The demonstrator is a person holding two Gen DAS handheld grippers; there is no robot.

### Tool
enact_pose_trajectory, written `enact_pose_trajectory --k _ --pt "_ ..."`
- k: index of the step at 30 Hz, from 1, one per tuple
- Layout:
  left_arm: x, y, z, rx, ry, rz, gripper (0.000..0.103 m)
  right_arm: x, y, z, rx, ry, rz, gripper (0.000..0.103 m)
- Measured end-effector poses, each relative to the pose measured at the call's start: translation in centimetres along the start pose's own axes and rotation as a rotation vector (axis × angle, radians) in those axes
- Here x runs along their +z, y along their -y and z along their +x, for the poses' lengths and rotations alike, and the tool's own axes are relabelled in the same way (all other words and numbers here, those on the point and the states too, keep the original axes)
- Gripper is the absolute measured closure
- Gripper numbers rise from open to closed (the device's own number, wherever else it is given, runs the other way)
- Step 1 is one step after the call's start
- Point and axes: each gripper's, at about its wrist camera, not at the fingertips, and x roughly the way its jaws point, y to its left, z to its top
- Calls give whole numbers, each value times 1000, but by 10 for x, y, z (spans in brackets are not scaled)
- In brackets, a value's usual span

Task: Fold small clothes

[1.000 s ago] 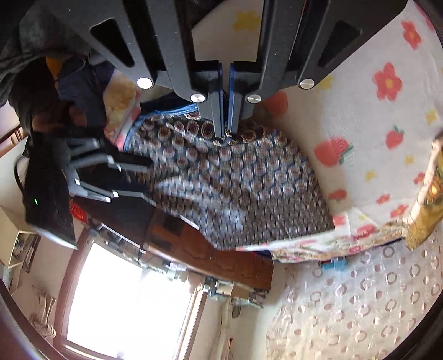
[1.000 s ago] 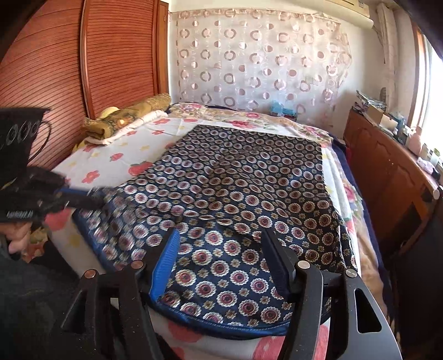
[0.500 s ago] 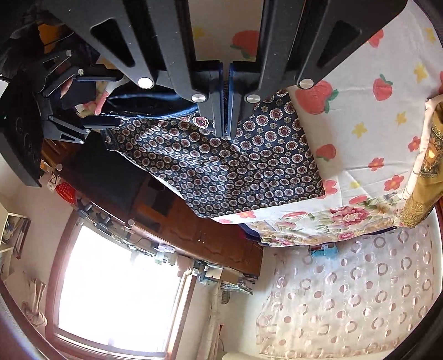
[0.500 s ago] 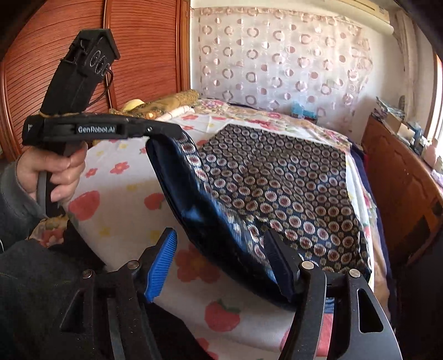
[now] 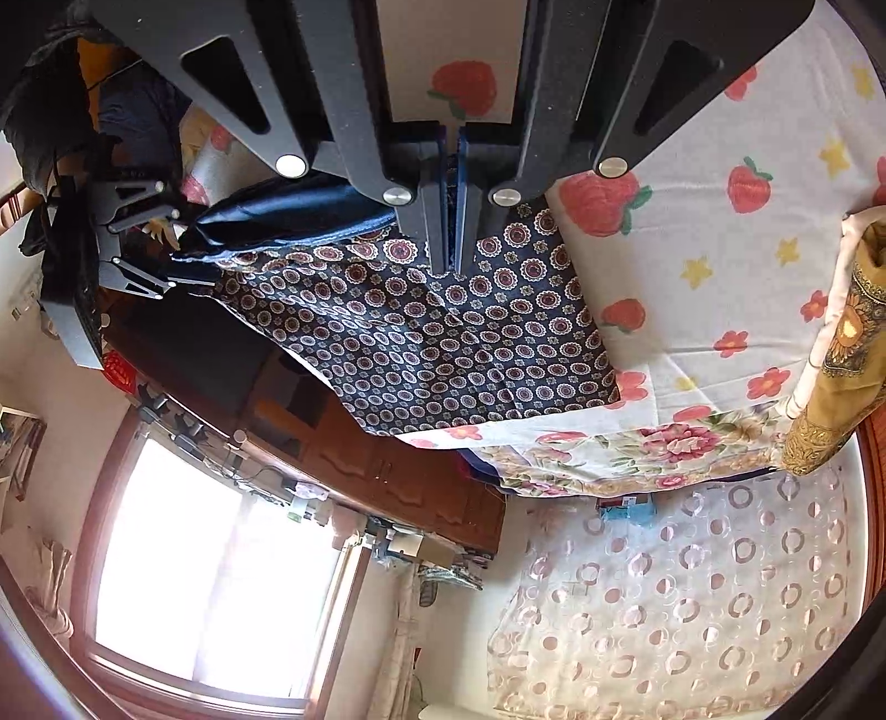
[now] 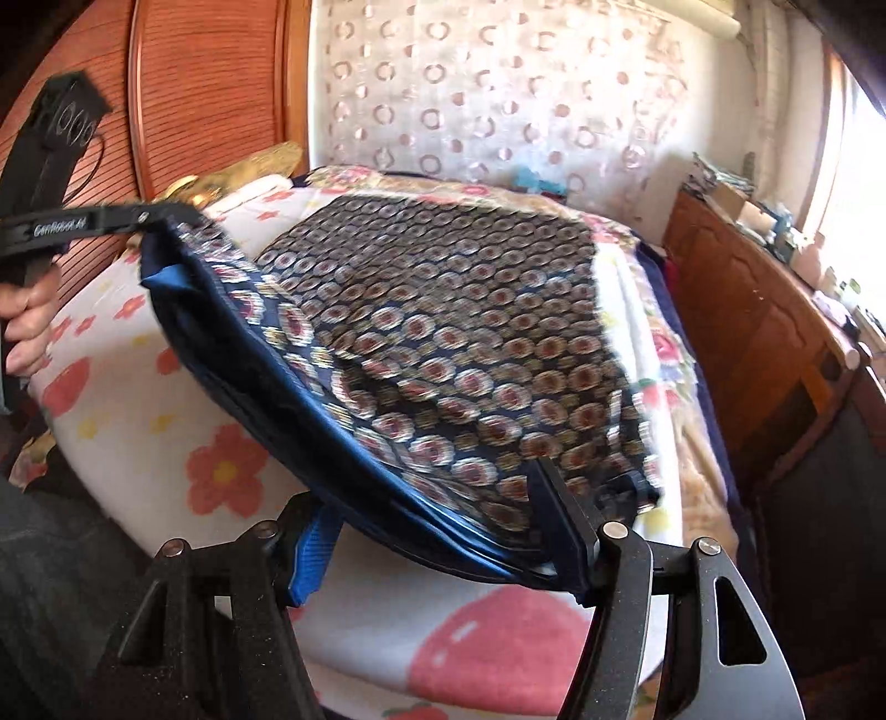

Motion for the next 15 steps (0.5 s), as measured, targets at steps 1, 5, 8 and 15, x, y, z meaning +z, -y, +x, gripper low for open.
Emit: enact_pose_trajectory --k 1,5,8,15 --pt "0 -1 0 1 2 -2 100 1 3 -1 3 11 7 50" --pt "2 -2 -1 7 9 -6 100 4 14 2 49 50 61 92" --pt "6 -7 2 24 4 -1 100 5 14 3 63 90 68 97" --pt "22 -23 14 53 3 -3 100 33 30 12 73 157 64 98"
